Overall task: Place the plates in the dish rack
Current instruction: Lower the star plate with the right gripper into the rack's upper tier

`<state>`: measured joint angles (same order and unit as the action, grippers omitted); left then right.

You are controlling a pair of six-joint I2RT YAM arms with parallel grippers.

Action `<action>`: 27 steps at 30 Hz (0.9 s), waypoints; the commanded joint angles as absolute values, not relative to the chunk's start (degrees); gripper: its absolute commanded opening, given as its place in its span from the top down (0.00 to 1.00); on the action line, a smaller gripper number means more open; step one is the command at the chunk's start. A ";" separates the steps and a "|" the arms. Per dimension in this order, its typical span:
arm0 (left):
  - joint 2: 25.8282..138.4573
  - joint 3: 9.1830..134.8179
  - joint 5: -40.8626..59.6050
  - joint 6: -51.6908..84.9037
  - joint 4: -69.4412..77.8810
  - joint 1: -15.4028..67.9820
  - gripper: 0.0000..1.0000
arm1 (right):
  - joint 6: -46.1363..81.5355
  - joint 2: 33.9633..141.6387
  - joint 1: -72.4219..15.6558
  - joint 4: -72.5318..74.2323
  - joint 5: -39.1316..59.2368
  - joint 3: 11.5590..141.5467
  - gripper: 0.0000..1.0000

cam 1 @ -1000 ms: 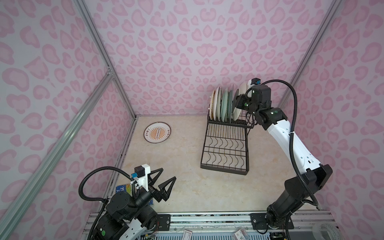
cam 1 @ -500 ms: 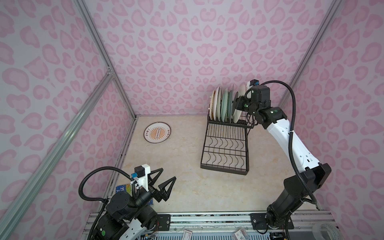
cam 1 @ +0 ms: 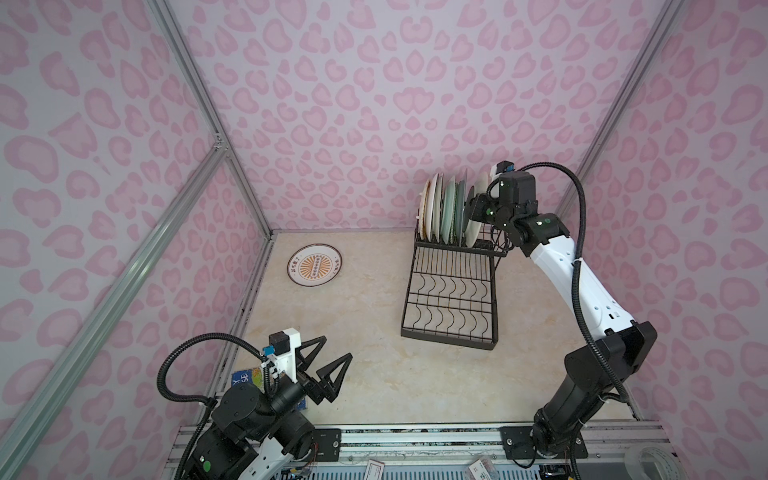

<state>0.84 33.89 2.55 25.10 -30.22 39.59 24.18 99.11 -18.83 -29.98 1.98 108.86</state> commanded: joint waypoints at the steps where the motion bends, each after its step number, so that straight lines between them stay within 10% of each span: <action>1: 0.66 33.71 2.04 24.79 -28.56 39.53 0.03 | 23.61 99.59 -18.81 -25.65 2.65 108.35 0.91; 27: 1.04 33.77 1.69 24.96 -28.85 39.48 0.03 | 24.46 96.87 -18.81 -24.40 5.69 108.10 0.69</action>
